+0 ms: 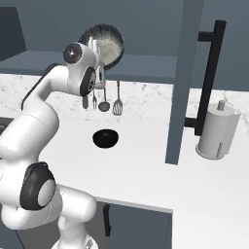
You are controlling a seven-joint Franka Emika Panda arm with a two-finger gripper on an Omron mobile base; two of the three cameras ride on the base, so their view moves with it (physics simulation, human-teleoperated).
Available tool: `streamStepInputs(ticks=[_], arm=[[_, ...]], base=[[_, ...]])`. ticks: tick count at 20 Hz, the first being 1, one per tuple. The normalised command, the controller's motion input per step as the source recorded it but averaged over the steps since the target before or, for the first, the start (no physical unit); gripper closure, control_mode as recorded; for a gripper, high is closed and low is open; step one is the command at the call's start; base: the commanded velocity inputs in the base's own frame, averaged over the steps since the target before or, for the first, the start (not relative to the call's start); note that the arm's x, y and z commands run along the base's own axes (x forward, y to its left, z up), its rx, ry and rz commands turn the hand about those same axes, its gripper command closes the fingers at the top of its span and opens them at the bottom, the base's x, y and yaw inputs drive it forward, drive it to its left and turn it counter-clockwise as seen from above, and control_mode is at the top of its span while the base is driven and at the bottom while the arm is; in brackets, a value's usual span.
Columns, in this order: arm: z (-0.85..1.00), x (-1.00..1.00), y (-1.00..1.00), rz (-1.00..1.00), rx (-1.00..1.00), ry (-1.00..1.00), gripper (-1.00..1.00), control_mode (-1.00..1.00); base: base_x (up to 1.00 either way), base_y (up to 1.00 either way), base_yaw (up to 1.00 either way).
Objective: Pick up the bowls on the counter and stack them on top of one another in the open cabinet. Place the smaller bowl on top of the larger bowl.
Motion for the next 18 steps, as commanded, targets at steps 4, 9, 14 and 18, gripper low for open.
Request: streamStepInputs(ticks=[4, 9, 14, 18], arm=[[-0.16, 0.48, -0.06, 0.0, 0.0, 0.0, 1.0, -1.0], [-0.16, 0.47, -0.02, 0.0, 0.0, 0.0, -1.0, -1.0], [-0.21, 0.42, 0.0, 0.01, 0.0, -0.07, -1.0, -1.0], [-0.07, 0.29, 0.0, 0.02, 0.0, -0.17, -1.0, -1.0]], base=[[0.0, 0.0, 0.0], [0.0, 0.0, 0.0], [0.0, 0.0, 0.0], [0.0, 0.0, 0.0]])
